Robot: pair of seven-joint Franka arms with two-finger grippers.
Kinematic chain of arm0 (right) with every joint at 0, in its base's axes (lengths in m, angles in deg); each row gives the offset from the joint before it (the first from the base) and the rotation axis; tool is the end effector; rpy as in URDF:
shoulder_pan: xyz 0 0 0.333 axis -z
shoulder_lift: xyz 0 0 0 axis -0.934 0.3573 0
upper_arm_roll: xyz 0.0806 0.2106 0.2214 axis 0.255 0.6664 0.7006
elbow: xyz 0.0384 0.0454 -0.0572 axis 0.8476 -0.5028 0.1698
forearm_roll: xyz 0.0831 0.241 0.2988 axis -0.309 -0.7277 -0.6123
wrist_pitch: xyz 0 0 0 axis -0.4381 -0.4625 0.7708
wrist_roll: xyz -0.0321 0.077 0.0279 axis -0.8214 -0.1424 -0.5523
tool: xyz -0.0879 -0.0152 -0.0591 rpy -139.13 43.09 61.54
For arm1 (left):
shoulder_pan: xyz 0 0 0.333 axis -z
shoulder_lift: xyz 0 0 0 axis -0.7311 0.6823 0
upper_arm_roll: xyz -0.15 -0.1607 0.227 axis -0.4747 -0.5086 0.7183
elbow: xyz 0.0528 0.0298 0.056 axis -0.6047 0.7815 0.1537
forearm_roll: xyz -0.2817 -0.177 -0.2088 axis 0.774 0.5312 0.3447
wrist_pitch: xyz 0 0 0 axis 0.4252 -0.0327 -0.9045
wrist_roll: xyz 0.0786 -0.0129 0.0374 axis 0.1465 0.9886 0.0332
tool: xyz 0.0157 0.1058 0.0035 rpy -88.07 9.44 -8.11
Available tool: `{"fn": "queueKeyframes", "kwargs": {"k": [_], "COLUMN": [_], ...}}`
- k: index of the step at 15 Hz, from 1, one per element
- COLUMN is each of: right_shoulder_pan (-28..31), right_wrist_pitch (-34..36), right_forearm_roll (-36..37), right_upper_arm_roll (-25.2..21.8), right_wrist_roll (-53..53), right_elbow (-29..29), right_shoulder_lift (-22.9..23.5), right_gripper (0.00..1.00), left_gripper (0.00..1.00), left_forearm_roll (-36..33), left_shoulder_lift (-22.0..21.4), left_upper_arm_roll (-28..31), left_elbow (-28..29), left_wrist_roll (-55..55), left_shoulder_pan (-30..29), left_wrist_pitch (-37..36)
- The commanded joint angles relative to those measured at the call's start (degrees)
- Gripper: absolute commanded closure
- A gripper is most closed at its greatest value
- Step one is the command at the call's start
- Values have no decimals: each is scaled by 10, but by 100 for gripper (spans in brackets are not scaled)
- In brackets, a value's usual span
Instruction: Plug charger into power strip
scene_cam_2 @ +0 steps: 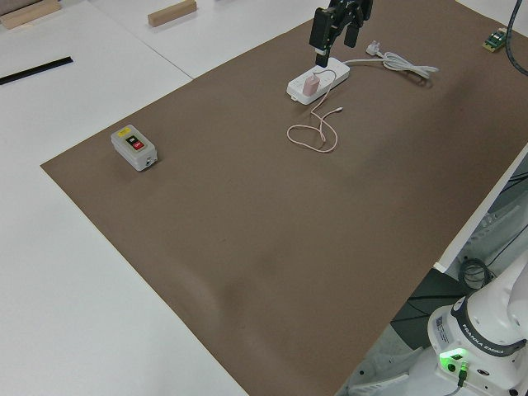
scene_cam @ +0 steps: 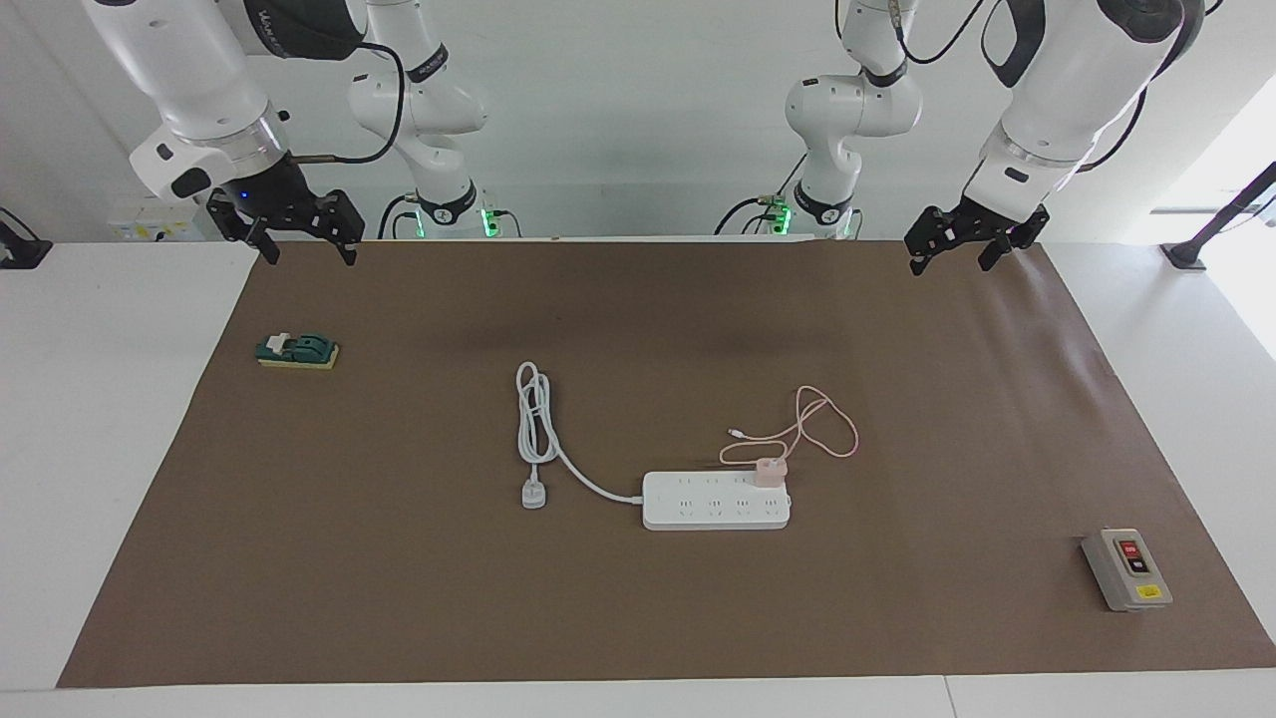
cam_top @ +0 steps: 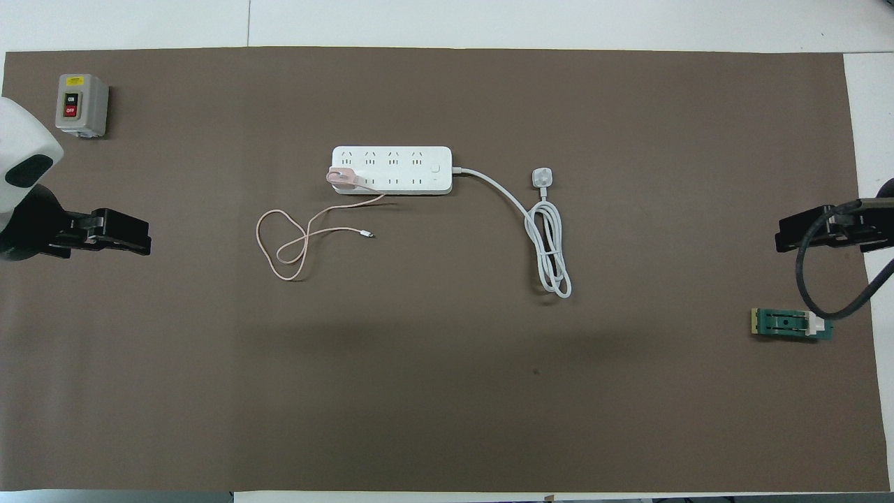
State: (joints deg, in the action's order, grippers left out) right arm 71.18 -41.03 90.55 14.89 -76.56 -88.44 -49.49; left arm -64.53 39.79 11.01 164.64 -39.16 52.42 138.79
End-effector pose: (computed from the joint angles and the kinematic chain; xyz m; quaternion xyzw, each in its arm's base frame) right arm 0.5257 -0.0108 0.6137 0.9991 -0.0163 -0.0386 0.0093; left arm 0.5228 -0.0678 0.6017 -0.9991 0.0230 0.0348 0.0001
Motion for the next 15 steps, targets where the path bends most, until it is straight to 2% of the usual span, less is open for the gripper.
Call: {"fn": "queueKeyframes", "kwargs": {"k": [1, 15], "right_shoulder_pan": [11, 11], "right_wrist_pitch": [-7, -7], "right_forearm_roll": [-12, -12], "right_upper_arm_roll": [6, 6], "right_wrist_roll": [-3, -3], "right_elbow": [-16, -16], "right_shoulder_lift": [-14, -14], "right_gripper": [0, 0], "left_gripper": [0, 0], "left_forearm_roll": [-11, -11], "left_shoulder_lift": [3, 9], "left_upper_arm_roll": [-1, -1], "left_elbow": [-7, -9], "left_wrist_roll": [17, 14], "left_shoulder_pan": [-4, -8], "left_wrist_pitch": [-5, 6]}}
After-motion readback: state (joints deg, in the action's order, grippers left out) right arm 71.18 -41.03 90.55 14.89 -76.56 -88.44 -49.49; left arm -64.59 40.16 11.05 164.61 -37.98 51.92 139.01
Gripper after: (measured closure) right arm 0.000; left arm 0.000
